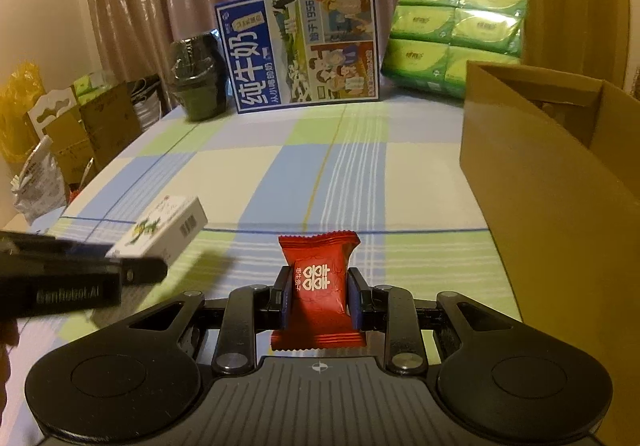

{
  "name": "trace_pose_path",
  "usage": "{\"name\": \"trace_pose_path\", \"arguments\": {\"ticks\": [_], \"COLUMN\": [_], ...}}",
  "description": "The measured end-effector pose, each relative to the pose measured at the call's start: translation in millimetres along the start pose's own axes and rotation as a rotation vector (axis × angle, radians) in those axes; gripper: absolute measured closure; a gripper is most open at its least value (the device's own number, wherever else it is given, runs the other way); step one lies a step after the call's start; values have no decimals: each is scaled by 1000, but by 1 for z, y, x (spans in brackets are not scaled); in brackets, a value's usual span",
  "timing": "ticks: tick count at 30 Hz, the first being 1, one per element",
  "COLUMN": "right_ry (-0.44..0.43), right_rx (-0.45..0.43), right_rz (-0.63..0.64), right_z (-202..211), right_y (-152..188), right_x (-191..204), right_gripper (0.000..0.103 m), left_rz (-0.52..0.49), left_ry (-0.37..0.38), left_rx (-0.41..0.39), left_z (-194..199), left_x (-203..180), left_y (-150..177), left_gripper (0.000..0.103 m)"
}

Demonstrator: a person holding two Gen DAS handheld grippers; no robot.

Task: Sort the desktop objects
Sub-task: 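Carry the medicine box with the left tool while the right tool carries the candy to the box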

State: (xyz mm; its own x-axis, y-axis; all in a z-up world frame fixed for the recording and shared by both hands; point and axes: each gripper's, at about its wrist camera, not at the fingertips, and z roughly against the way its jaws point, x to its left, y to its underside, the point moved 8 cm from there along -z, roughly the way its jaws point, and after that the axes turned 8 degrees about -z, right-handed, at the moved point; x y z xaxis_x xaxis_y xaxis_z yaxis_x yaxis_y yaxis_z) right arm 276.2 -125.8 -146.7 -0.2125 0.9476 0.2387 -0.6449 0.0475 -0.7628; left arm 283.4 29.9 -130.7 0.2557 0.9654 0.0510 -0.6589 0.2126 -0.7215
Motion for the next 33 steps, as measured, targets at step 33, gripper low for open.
{"name": "trace_pose_path", "arguments": {"ticks": [33], "right_ry": [49], "right_rx": [-141], "right_rz": [-65], "right_z": [194], "right_y": [-13], "right_x": [-32], "right_gripper": [78], "left_rz": [-4], "left_ry": [70], "left_rx": [-103], "left_z": [162], "left_x": [-112], "left_y": [-8], "left_gripper": [70]}}
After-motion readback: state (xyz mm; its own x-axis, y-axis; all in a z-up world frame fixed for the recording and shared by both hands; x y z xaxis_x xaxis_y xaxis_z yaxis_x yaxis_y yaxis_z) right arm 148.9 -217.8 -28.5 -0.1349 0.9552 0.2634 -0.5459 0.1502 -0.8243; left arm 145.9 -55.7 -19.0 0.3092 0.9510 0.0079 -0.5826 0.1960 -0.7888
